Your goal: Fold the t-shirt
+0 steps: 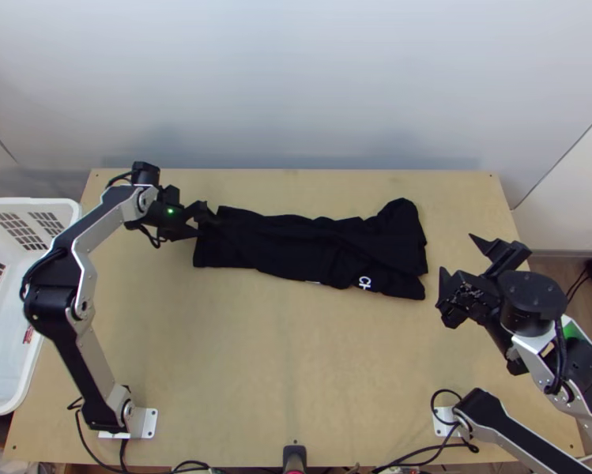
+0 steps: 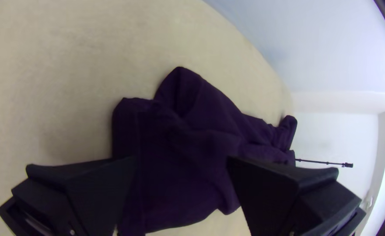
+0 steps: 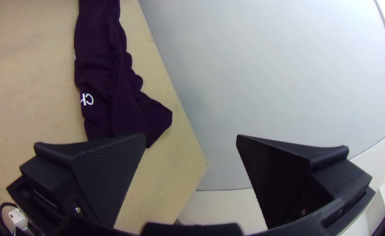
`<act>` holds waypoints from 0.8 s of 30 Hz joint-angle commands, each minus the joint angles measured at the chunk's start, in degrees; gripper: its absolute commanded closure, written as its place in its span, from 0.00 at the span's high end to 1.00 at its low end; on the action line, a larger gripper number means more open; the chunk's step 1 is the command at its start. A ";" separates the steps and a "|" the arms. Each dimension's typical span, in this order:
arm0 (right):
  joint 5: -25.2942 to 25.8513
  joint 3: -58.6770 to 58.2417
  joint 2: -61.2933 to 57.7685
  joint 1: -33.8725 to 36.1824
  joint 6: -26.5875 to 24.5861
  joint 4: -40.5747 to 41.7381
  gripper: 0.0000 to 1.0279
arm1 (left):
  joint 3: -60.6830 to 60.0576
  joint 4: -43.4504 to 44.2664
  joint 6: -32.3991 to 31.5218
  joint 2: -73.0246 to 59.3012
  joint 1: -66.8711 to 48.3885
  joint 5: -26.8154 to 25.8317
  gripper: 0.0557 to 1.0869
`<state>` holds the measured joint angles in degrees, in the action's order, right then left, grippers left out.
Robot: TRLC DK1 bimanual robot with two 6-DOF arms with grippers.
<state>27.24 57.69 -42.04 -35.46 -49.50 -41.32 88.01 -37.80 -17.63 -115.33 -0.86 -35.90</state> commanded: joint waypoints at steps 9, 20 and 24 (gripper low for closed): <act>0.53 1.20 -0.23 -0.22 0.89 -1.22 0.92 | -0.56 8.89 -2.15 -3.50 -6.34 -1.81 0.93; 0.97 0.32 -0.23 -0.31 2.83 -1.66 0.92 | -2.31 6.42 3.65 -4.38 -10.56 -3.74 0.04; 1.23 0.05 -0.15 -0.31 3.70 -2.36 0.92 | -2.05 6.07 2.07 -2.88 -9.24 -2.95 0.04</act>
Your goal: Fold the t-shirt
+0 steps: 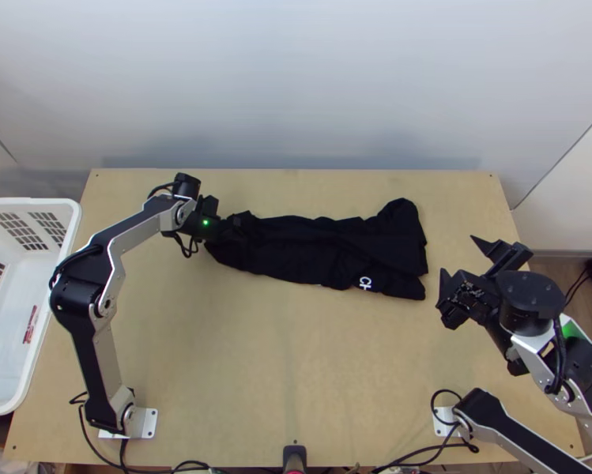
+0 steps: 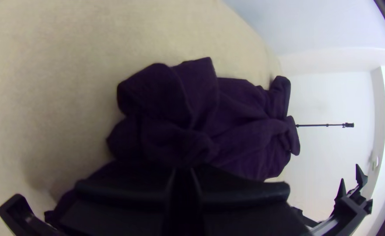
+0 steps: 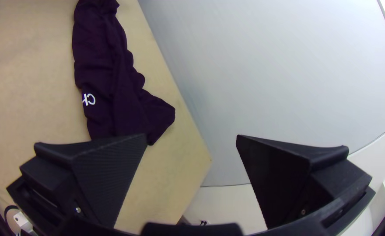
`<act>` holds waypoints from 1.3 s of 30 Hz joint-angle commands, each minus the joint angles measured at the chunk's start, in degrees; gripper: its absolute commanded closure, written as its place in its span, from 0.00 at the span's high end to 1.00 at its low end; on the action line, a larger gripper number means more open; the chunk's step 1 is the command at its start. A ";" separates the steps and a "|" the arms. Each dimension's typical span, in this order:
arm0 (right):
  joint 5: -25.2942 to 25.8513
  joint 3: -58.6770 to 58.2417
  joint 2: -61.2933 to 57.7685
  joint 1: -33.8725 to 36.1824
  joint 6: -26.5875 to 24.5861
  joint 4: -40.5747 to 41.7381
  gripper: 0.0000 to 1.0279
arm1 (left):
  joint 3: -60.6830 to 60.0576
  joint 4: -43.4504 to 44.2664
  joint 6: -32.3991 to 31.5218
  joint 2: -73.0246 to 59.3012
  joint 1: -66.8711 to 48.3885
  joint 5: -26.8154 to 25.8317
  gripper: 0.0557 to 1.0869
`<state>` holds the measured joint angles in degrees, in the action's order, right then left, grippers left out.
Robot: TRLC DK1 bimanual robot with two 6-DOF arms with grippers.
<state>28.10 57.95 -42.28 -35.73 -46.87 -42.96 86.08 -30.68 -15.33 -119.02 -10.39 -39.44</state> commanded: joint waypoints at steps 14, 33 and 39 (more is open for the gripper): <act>0.82 -4.25 0.89 -2.24 6.53 0.86 0.92 | 24.04 -21.18 -2.16 3.71 -2.53 12.55 0.04; 0.82 -10.40 5.10 -2.60 11.28 4.99 0.92 | 44.35 -29.88 -0.75 -7.36 -20.11 26.70 0.04; 0.82 -12.78 7.30 -1.19 11.36 7.19 0.92 | 45.14 -23.02 0.39 -7.80 -24.85 26.78 0.04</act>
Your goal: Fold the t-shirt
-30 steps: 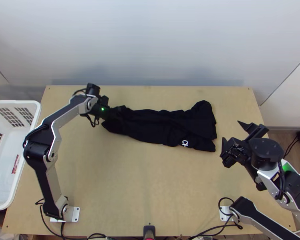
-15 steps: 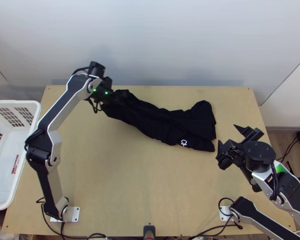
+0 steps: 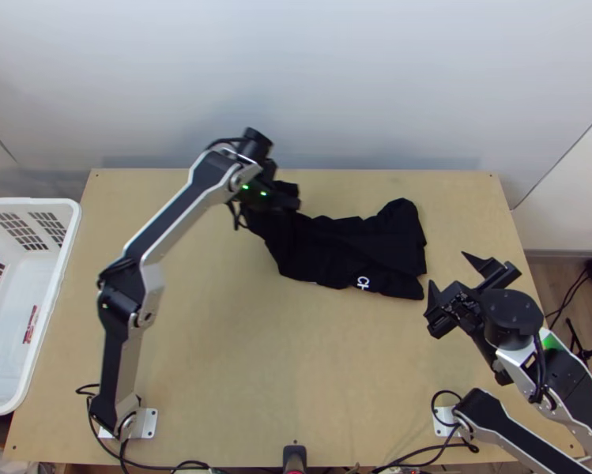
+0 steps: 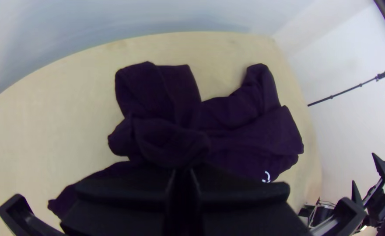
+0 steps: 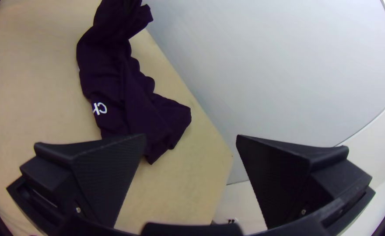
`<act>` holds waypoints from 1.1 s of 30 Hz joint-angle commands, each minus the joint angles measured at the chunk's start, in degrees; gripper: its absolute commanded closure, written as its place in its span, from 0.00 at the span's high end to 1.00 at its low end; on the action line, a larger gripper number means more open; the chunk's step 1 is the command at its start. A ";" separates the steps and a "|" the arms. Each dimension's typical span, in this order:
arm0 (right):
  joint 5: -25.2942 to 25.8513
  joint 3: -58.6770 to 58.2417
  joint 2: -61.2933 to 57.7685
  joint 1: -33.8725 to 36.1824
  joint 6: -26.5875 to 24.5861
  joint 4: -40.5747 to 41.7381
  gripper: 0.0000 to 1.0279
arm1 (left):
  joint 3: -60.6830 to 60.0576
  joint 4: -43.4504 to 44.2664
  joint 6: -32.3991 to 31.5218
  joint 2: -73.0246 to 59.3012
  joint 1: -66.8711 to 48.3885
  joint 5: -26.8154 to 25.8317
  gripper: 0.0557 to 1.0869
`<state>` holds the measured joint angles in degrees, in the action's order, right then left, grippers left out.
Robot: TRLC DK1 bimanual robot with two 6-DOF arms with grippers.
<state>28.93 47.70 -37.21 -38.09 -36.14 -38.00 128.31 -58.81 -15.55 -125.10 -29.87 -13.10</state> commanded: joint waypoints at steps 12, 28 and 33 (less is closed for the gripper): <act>-0.01 -11.76 9.70 6.45 2.65 5.83 0.92 | 2.82 21.45 -1.68 -9.46 -16.89 -2.54 0.04; -0.19 -15.36 13.66 9.70 5.03 5.65 0.92 | 4.58 48.61 -15.39 -15.44 -19.44 0.27 0.79; -0.28 -17.29 14.27 9.61 5.03 6.71 0.92 | 4.14 47.91 -16.79 -11.84 -20.32 -2.19 0.96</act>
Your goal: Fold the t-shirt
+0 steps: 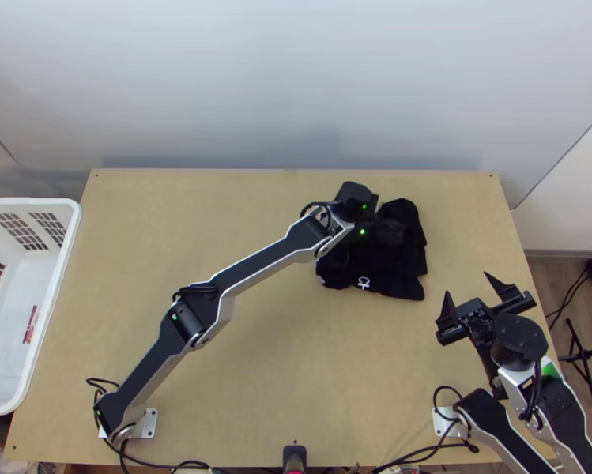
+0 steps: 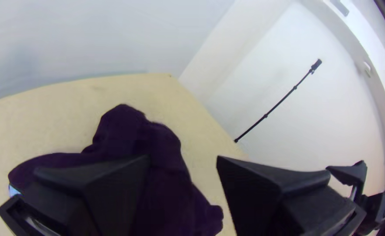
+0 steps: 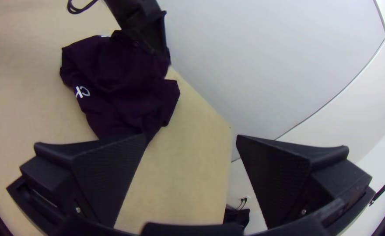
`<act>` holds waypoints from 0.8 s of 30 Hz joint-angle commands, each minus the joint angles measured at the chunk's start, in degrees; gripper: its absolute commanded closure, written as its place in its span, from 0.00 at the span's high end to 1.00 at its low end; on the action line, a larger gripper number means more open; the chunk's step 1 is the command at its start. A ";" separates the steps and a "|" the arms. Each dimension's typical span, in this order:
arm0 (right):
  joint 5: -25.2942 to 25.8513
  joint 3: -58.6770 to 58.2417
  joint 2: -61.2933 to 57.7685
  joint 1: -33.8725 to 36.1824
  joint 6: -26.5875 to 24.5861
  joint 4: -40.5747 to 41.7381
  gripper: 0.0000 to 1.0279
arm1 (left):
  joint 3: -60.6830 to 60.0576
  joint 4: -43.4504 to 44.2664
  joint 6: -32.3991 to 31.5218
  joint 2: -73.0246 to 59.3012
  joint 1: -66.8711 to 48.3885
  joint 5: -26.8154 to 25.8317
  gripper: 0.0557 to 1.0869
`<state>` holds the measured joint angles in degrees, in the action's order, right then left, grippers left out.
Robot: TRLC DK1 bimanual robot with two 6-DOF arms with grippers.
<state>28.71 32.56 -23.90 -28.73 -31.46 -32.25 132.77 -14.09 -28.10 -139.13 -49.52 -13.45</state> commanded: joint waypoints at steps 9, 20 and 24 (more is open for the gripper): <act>-0.23 -6.01 3.77 0.17 1.05 2.28 0.92 | -4.63 0.55 -2.66 8.17 -0.05 -5.88 0.96; -0.32 -6.28 4.04 -0.27 0.97 3.42 0.92 | -7.97 -11.14 6.74 8.35 6.36 -3.16 0.84; -0.23 -6.54 4.21 -0.27 0.97 3.51 0.92 | -7.88 -11.14 8.06 7.38 7.42 -1.58 0.17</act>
<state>28.49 26.41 -20.01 -28.91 -30.46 -29.10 125.78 -22.90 -22.55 -131.07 -44.56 -16.64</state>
